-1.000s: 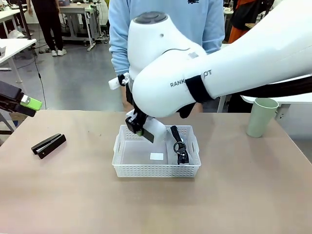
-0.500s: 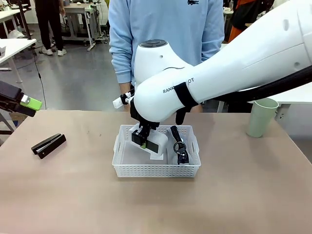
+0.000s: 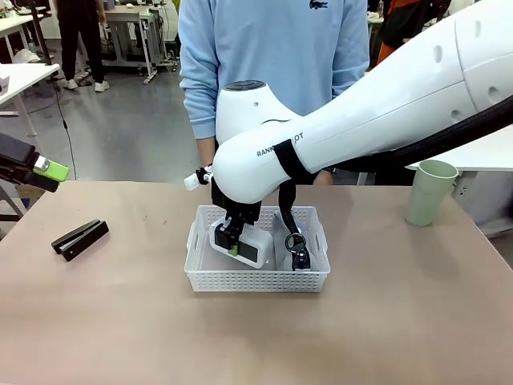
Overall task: Efficiently arrange items inside the basket to fit them all.
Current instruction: Pick up the Digital clock and place it inside the Organizing basket.
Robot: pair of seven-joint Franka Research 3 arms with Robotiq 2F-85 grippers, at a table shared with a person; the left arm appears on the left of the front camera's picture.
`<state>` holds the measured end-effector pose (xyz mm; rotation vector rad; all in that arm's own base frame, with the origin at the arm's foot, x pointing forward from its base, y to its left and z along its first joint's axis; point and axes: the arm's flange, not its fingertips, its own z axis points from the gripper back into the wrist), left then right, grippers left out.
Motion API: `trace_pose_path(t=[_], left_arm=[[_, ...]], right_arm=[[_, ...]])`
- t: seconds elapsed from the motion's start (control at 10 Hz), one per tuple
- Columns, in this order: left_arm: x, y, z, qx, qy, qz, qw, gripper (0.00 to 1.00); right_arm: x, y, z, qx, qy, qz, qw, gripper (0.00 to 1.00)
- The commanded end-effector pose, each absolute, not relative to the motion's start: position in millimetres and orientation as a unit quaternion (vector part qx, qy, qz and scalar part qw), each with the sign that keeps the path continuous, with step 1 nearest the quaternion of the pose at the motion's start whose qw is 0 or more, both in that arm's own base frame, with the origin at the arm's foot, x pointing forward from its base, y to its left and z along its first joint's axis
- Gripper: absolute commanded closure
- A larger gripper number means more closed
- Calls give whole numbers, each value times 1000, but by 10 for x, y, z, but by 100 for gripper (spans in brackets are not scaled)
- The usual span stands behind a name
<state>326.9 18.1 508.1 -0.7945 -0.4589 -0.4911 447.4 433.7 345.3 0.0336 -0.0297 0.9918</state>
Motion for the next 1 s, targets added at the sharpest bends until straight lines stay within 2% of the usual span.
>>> trace_pose_path(t=[0.0, 0.7, 0.8, 0.9], left_arm=[[3272, 182, 5090, -388, -227, -241, 860, 0], [3272, 182, 5090, -388, -227, -241, 860, 0], [3272, 182, 5090, -388, -227, -241, 860, 0], [3272, 182, 5090, -388, -227, -241, 860, 0]], right_arm=[[4517, 4388, 3460, 14, -13, 465, 885, 48], [4553, 4353, 3390, 23, -8, 450, 893, 48], [4557, 4352, 3383, 22, -6, 450, 893, 8], [4555, 4354, 3367, 20, -4, 452, 892, 0]])
